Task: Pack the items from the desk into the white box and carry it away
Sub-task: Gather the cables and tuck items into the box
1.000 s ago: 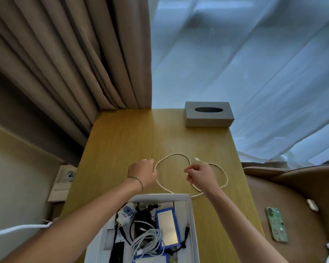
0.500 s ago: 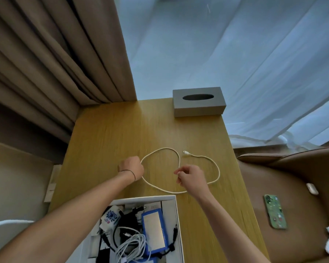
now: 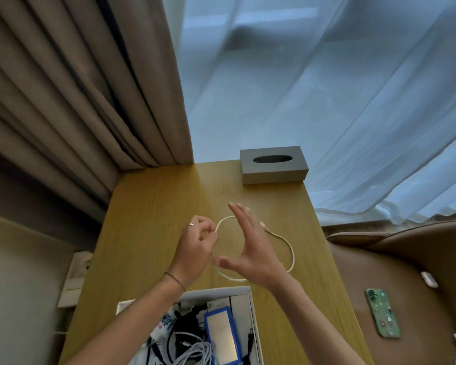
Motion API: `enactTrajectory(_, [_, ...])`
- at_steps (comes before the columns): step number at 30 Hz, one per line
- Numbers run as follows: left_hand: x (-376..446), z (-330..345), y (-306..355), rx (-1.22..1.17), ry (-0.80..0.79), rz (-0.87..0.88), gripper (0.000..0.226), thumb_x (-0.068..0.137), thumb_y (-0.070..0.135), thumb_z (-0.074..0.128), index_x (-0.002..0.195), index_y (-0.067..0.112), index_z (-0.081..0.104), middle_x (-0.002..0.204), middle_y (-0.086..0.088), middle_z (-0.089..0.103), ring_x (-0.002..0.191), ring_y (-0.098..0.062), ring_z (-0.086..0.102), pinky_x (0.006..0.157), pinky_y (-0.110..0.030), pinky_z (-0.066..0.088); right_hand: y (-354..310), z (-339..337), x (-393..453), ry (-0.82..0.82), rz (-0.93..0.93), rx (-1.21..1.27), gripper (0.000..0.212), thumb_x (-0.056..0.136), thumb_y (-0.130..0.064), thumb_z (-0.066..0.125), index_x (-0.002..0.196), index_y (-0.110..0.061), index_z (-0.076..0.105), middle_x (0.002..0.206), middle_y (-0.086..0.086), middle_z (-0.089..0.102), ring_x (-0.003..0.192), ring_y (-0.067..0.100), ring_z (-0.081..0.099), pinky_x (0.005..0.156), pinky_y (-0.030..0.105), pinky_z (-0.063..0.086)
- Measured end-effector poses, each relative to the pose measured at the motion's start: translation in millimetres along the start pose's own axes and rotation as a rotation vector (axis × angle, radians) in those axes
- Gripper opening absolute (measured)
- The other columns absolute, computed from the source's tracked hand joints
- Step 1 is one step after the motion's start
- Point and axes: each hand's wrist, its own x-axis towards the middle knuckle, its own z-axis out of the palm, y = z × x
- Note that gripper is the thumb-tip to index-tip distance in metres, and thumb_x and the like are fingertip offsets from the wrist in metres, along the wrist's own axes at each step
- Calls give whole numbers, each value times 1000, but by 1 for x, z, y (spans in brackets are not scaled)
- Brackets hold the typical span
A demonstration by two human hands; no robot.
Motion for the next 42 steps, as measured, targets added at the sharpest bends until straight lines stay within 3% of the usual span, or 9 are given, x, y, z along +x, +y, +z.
enactTrajectory(5, [-31,-13,41,-332,16,76,17,93,18,53,89,13,69,124,14,67,120,0,58,94,-18,47,-30,24,-5,-34,-68,268,129,63,-31,88,157,-50,1,151,-17,44,143,6,38,116,46,39])
enactTrajectory(8, [-38,-29,55,-531,49,46,22,95,27,51,85,28,70,123,2,71,126,-13,58,109,-42,39,-39,37,-4,70,-32,382,120,71,-15,83,157,-49,7,112,-5,65,109,6,61,87,30,58])
enactTrajectory(14, [-35,-75,61,-931,156,40,25,104,30,42,89,17,57,93,-11,64,89,-36,67,88,-50,54,-39,48,0,7,97,264,22,92,-13,67,107,-27,72,71,6,66,66,11,59,73,52,57])
enactTrajectory(22, [-34,-136,50,-458,339,206,34,108,37,31,85,21,49,80,-3,58,52,-12,40,49,-24,37,-48,5,-1,-178,147,201,20,94,-19,67,77,-25,75,60,-8,63,56,2,55,59,12,44])
enactTrajectory(27, [-42,-141,37,-157,208,288,31,101,53,41,97,23,49,68,-3,49,57,-26,42,55,-50,44,-97,-18,4,-337,68,368,9,93,-18,68,87,-12,73,70,-2,59,62,7,51,61,15,43])
enactTrajectory(31, [-50,-136,28,344,-42,348,92,63,99,32,130,38,49,74,9,56,55,-1,47,47,-24,39,-140,-17,10,-362,6,304,17,94,-26,61,84,-17,71,75,9,59,64,16,49,62,25,44])
enactTrajectory(33, [-56,-129,24,521,-113,350,82,60,99,42,120,46,54,68,13,52,55,-1,46,49,-20,36,-152,-9,13,-319,-38,188,24,99,-31,59,82,-18,70,80,24,60,65,25,47,63,37,42])
enactTrajectory(37, [-68,-120,21,115,-157,283,30,91,61,58,83,34,69,55,10,48,48,-8,40,50,-35,38,-164,7,11,-193,-98,59,30,100,-36,57,74,-22,64,68,10,59,60,20,51,60,44,47])
enactTrajectory(42, [-82,-130,24,-320,2,215,51,90,50,52,105,4,70,68,-3,56,61,-24,48,56,-36,38,-163,27,2,-145,-62,199,35,97,-46,57,65,-34,64,60,-8,54,55,15,53,60,46,50])
